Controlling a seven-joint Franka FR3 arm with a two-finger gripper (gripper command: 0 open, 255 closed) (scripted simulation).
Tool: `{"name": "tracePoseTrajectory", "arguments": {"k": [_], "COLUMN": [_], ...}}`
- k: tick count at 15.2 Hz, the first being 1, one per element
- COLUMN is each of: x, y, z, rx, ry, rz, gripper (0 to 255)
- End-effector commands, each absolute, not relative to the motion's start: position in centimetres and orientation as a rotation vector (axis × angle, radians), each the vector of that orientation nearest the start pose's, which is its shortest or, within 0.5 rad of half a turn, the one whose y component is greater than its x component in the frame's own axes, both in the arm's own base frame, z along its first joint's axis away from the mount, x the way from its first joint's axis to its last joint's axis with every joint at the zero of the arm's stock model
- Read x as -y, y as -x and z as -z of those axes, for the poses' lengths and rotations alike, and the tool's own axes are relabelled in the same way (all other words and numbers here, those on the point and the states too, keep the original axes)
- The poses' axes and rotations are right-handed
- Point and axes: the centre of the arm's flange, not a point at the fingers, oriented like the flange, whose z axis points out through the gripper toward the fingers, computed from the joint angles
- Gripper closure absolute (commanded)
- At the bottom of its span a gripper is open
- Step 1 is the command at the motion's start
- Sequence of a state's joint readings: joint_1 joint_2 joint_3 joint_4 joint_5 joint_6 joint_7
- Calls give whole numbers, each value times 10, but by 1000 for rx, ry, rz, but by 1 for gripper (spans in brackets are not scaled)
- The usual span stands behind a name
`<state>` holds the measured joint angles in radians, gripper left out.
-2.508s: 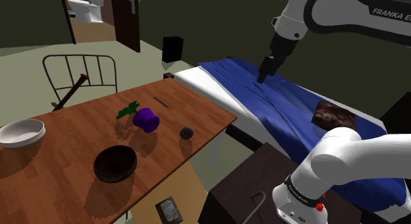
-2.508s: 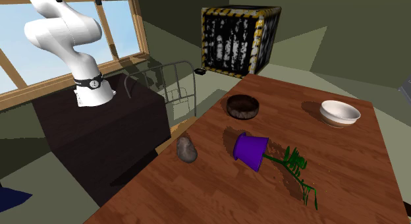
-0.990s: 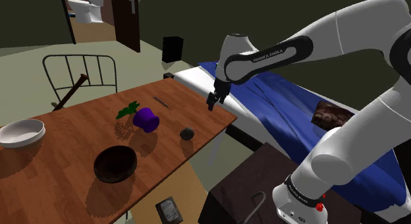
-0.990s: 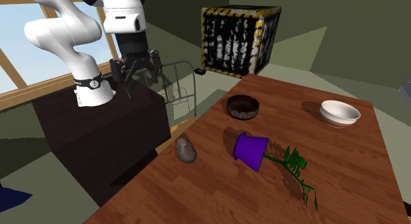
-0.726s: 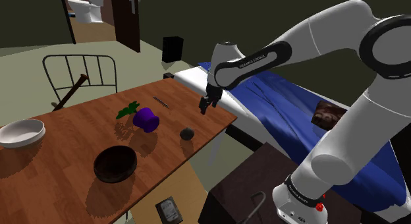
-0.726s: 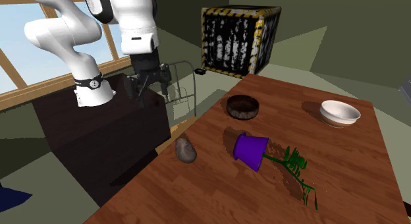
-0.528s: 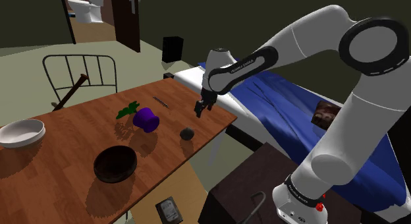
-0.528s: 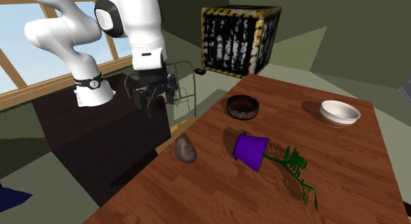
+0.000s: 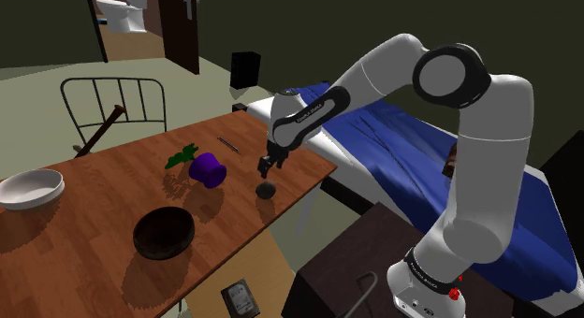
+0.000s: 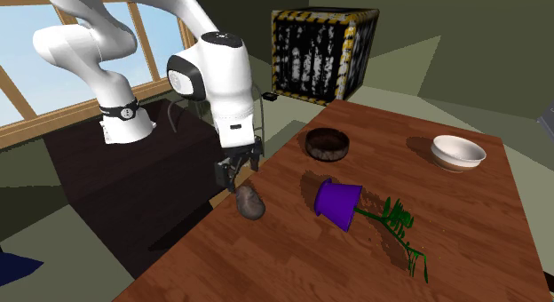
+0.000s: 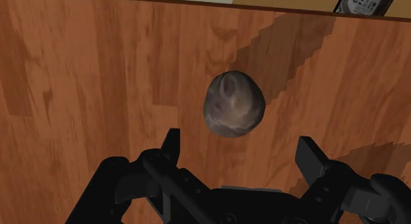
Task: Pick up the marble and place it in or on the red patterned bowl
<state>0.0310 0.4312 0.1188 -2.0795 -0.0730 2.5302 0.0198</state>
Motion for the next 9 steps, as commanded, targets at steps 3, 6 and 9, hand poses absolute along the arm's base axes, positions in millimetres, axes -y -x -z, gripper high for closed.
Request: {"name": "tracePoseTrajectory", "arguments": {"k": [3, 6, 9], "x": [-95, -96, -96], "y": [-600, -600, -600], "z": [-192, -176, -157], "rx": [288, 288, 288], "ry": [3111, 3111, 3111], "rz": [28, 28, 28], "gripper": [0, 0, 0]}}
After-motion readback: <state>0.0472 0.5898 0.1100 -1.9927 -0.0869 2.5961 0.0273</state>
